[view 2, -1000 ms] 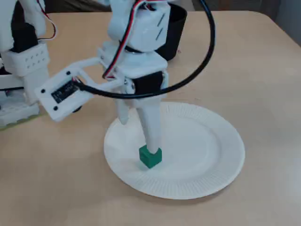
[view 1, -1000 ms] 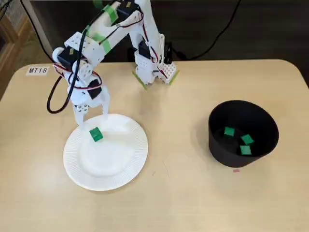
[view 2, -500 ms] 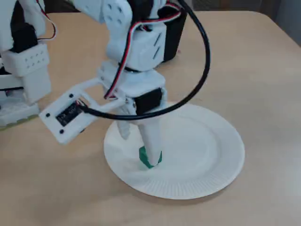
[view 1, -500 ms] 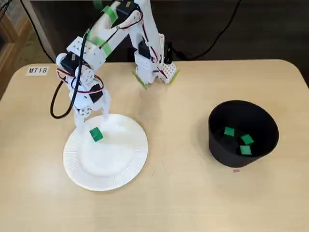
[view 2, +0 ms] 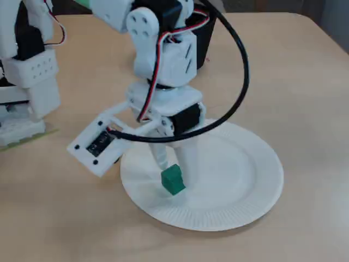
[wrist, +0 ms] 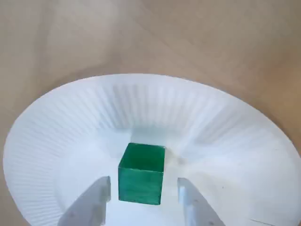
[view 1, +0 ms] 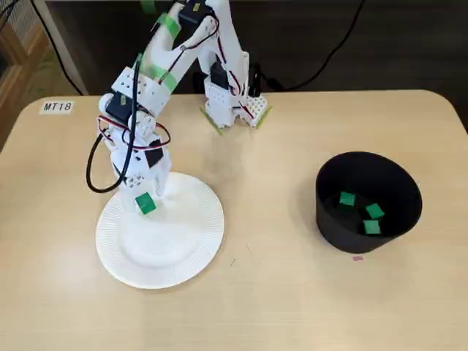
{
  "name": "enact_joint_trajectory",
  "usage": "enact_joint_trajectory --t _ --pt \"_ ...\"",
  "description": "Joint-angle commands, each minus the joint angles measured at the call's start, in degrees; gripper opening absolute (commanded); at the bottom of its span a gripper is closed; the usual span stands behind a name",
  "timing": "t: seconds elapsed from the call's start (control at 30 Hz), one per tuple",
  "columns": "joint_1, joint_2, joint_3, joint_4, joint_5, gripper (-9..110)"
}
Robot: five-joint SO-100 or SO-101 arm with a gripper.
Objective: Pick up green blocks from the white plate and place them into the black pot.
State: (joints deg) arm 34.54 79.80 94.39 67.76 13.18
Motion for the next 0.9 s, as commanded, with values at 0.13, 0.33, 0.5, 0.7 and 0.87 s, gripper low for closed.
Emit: enact_joint_trajectory --t 0.13,0.33,0.5,0.7,0.87 --pt "0.7 0.3 -0.1 -1.6 0.0 10" --pt "1.7 -0.5 -0.4 -1.6 0.5 -2" --pt "1.0 -0.1 -0.6 -1.9 0.6 -2" --pt "-1.2 4.1 -0.7 -3.9 0.3 -2" --pt "-5.9 11.2 -0.7 -6.2 -1.0 -2"
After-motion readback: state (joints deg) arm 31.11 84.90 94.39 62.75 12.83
